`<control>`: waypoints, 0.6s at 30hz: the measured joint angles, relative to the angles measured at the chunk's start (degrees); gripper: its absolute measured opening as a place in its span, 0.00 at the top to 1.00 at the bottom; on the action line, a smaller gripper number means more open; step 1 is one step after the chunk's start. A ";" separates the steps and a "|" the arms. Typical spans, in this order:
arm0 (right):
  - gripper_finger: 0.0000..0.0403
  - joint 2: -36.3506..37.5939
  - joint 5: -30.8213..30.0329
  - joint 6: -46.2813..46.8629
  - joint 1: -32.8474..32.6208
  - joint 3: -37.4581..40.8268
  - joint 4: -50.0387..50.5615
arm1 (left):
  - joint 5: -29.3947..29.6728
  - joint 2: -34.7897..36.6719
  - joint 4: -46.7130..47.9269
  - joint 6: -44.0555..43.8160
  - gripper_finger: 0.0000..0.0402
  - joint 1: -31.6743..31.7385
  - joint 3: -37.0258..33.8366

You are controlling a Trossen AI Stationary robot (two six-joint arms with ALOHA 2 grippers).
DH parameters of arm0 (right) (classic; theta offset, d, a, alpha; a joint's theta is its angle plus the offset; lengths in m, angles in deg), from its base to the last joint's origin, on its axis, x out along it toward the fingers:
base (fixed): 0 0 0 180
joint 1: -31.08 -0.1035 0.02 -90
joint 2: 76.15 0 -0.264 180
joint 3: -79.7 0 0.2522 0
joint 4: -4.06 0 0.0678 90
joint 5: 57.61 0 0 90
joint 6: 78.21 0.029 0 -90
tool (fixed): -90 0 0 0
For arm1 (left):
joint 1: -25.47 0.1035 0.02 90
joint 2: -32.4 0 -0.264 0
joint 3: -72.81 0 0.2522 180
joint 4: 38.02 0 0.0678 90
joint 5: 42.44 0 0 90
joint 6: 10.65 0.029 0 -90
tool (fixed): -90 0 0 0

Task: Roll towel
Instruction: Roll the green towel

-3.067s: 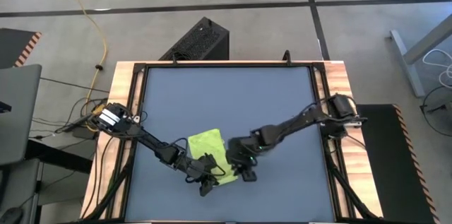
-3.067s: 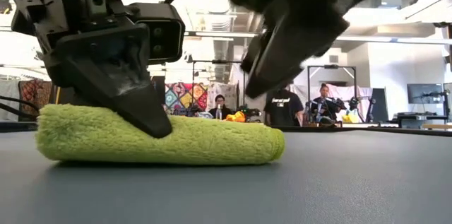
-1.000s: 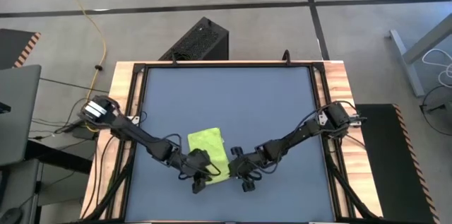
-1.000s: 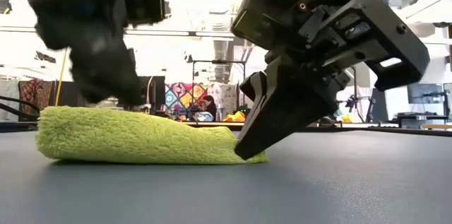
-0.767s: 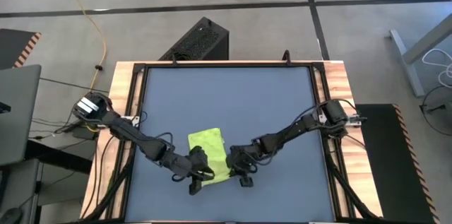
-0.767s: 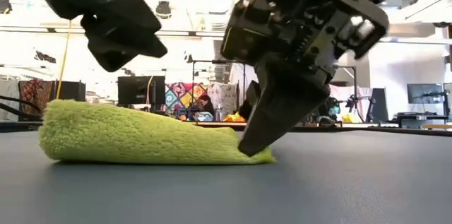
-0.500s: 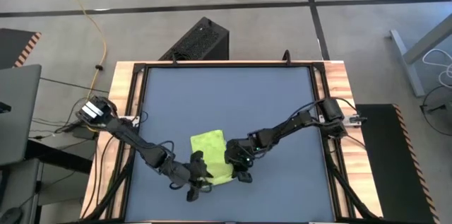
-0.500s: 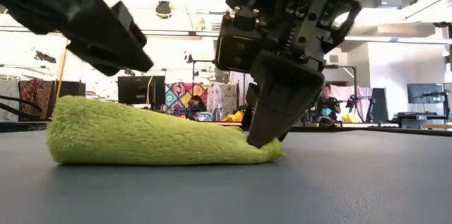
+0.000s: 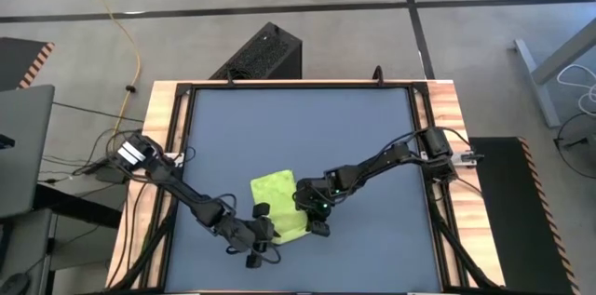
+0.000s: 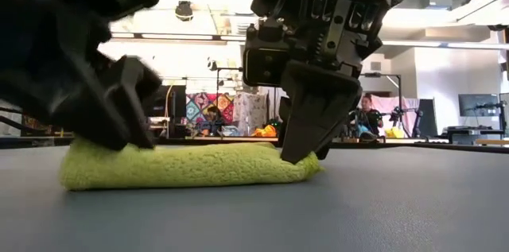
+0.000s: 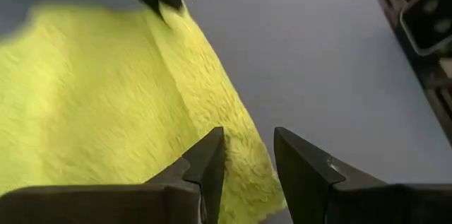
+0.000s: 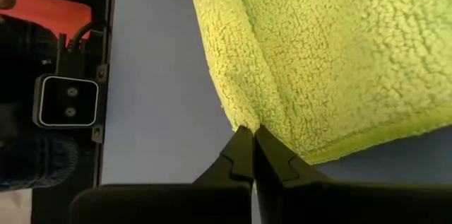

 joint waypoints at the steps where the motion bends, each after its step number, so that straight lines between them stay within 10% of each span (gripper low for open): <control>1: 0.96 0.04 0.01 0.26 0.02 -0.02 -0.03 | -0.77 -0.49 0.01 -0.52 0.72 0.00 0.00; 18: 0.93 0.19 1.82 17.62 0.80 -0.19 2.92 | -4.04 -4.65 0.59 -7.01 0.72 -0.13 0.26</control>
